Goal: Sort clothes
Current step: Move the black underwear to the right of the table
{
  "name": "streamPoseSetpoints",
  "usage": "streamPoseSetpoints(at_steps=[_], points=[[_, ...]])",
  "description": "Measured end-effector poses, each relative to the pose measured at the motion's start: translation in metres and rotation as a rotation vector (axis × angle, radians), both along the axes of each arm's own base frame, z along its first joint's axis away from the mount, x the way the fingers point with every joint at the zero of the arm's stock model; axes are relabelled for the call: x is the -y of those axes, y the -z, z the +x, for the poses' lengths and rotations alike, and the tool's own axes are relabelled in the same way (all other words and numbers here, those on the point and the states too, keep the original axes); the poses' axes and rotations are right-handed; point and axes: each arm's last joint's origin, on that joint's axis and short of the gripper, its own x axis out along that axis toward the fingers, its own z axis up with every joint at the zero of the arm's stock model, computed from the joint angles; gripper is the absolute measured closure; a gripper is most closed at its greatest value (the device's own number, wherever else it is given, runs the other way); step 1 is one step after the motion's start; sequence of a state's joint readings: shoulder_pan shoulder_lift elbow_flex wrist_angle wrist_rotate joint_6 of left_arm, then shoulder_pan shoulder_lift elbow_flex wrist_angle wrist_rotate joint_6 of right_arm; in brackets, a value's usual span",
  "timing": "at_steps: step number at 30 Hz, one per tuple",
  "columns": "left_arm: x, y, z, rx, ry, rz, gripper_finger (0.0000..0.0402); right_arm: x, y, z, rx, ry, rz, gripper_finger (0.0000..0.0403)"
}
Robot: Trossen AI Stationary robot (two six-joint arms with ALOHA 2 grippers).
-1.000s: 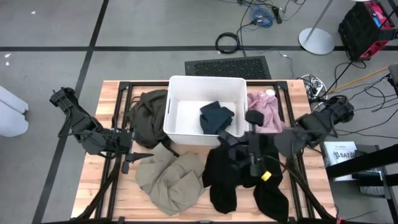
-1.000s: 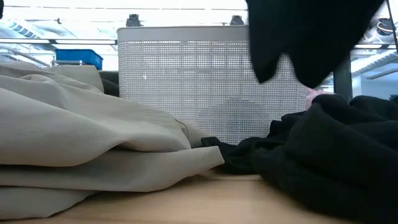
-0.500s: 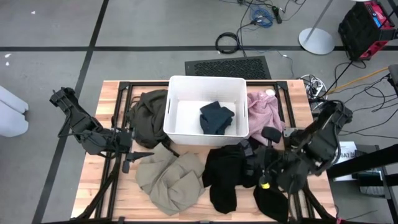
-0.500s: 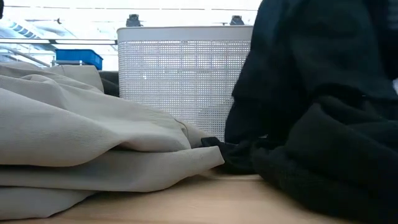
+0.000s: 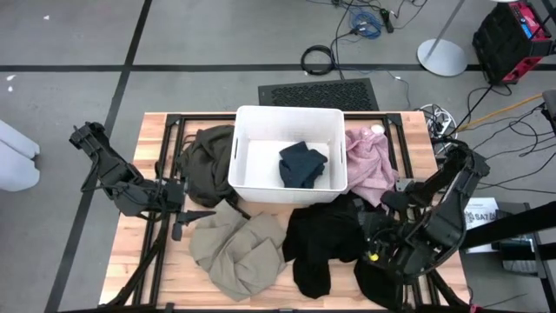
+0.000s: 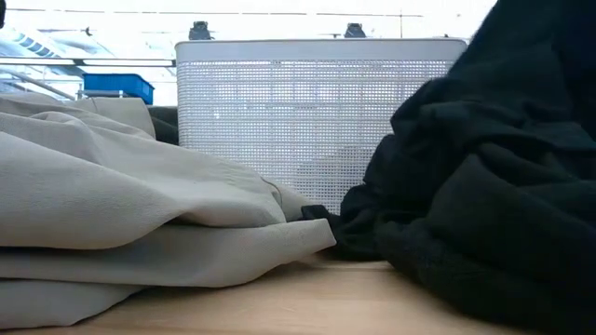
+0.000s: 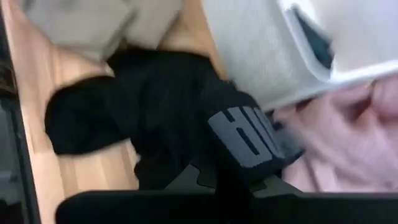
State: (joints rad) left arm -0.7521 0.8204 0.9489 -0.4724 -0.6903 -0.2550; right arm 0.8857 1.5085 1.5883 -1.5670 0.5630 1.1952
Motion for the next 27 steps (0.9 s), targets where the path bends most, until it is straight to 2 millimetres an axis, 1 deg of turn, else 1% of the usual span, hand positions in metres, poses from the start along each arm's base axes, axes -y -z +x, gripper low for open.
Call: streamPoseSetpoints(at_steps=[6, 9, 17, 20, 22, 27], points=[[0.000, 0.000, 0.000, 0.001, -0.001, 0.002, 0.0210, -0.001, 0.038, -0.009, -0.282, 0.149, 0.133, 0.0403], [0.000, 0.000, 0.000, 0.004, -0.015, 0.012, 0.0210, 0.003, 0.053, -0.017, -0.394, 0.252, 0.183, 0.0403], [-0.002, 0.000, 0.000, 0.012, -0.046, 0.019, 0.0210, 0.022, 0.078, -0.045, -0.649, 0.514, 0.291, 0.0403], [-0.002, 0.000, 0.000, 0.012, -0.046, 0.019, 0.0210, 0.029, 0.082, -0.049, -0.637, 0.541, 0.278, 0.0403], [-0.001, 0.000, 0.000, 0.012, -0.046, 0.019, 0.0210, 0.031, 0.082, -0.049, -0.584, 0.524, 0.267, 0.0403], [-0.001, 0.000, 0.000, 0.011, -0.046, 0.018, 0.0210, 0.028, 0.082, -0.035, -0.393, 0.394, 0.301, 0.0403]])
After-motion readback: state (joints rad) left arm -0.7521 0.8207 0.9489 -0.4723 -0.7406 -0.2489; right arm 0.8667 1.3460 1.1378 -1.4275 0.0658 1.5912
